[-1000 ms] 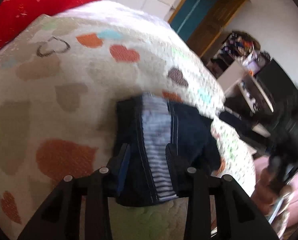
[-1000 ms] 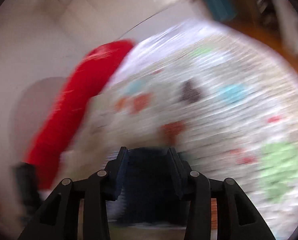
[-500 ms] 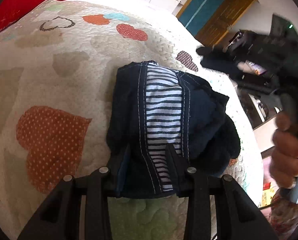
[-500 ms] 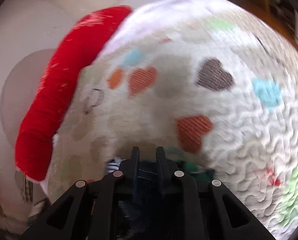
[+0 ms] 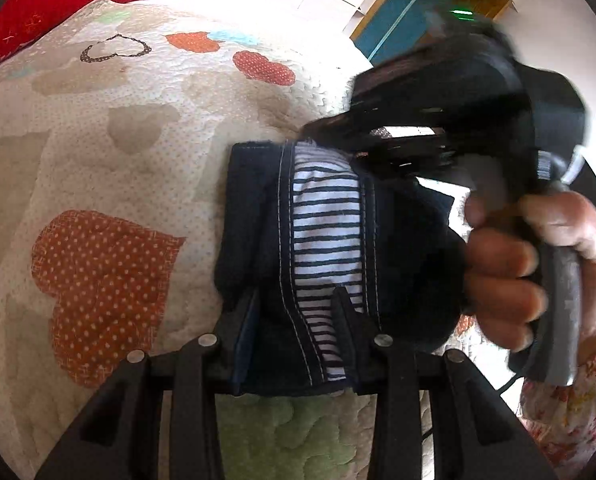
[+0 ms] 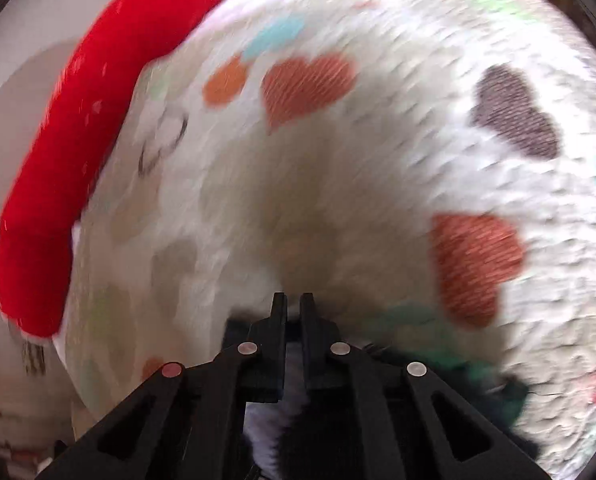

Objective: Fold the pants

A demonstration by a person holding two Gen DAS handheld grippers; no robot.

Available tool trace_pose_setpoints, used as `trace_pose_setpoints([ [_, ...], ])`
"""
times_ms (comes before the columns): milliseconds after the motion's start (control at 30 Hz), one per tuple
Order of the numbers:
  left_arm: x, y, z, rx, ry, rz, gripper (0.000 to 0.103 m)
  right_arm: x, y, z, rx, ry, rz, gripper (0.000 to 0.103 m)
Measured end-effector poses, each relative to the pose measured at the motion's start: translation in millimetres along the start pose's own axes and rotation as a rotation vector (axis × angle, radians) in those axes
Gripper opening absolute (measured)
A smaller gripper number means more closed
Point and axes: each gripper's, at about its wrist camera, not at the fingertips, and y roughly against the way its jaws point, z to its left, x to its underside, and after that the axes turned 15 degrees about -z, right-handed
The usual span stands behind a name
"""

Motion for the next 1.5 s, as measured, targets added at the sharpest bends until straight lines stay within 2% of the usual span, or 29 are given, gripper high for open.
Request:
trace_pose_setpoints([
  [167, -4, -2, 1, 0.001, 0.009, 0.01, 0.036, 11, 78, -19, -0.086, -0.01, -0.128, 0.01],
  [233, -7, -4, 3, -0.004, 0.006, 0.014, 0.035, 32, 103, -32, -0.145, -0.044, -0.154, 0.01],
  [300, -11, -5, 1, -0.013, 0.003, 0.023, 0.035, 58, 106, -42, -0.147, -0.065, -0.144, 0.01],
  [367, -15, 3, 1, -0.017, 0.01, 0.026, 0.036, 80, 101, -56, -0.049, -0.083, -0.144, 0.01],
  [400, -16, 8, 1, -0.018, 0.011, 0.023, 0.036, 89, 102, -62, 0.003, -0.105, -0.174, 0.01],
  [467, -21, 28, 0, -0.035, -0.002, 0.001, 0.036, 113, 132, -69, 0.146, -0.139, -0.341, 0.011],
  [500, -23, 36, 0, -0.04, -0.009, -0.01, 0.036, 133, 155, -66, 0.22, -0.134, -0.472, 0.014],
  [533, -25, 45, -1, -0.047, -0.015, -0.021, 0.036, 148, 168, -61, 0.295, -0.121, -0.549, 0.02],
  [567, -28, 53, -1, -0.058, -0.022, -0.034, 0.036, 166, 177, -54, 0.408, -0.106, -0.615, 0.045],
  [600, -30, 58, -2, -0.067, -0.026, -0.043, 0.036, 177, 182, -49, 0.473, -0.101, -0.648, 0.066],
  [633, -32, 66, -2, -0.077, -0.028, -0.058, 0.036, 192, 185, -43, 0.522, -0.097, -0.689, 0.068],
  [667, -35, 73, -3, -0.086, -0.027, -0.072, 0.036, 206, 182, -36, 0.509, -0.079, -0.692, 0.068],
  [767, -43, 89, -6, -0.101, -0.025, -0.107, 0.037, 222, 162, -16, 0.486, -0.005, -0.561, 0.067],
  [867, -49, 100, -18, -0.093, -0.042, -0.141, 0.039, 233, 163, 0, 0.465, 0.054, -0.544, 0.067],
  [1067, -56, 117, -43, -0.071, -0.111, -0.2, 0.044, 247, 185, 20, 0.497, 0.127, -0.606, 0.067],
  [1233, -69, 134, -54, -0.062, -0.112, -0.242, 0.046, 258, 199, 37, 0.557, 0.268, -0.679, 0.067],
  [1333, -82, 152, -65, -0.071, -0.159, -0.3, 0.06, 260, 206, 33, 0.581, 0.302, -0.704, 0.067],
  [1400, -87, 161, -67, -0.063, -0.182, -0.354, 0.08, 258, 209, 23, 0.584, 0.303, -0.727, 0.068],
  [1433, -88, 165, -68, -0.065, -0.195, -0.386, 0.085, 254, 207, 18, 0.58, 0.311, -0.723, 0.068],
  [1500, -85, 167, -70, -0.088, -0.238, -0.441, 0.091, 244, 198, 8, 0.63, 0.352, -0.68, 0.068],
])
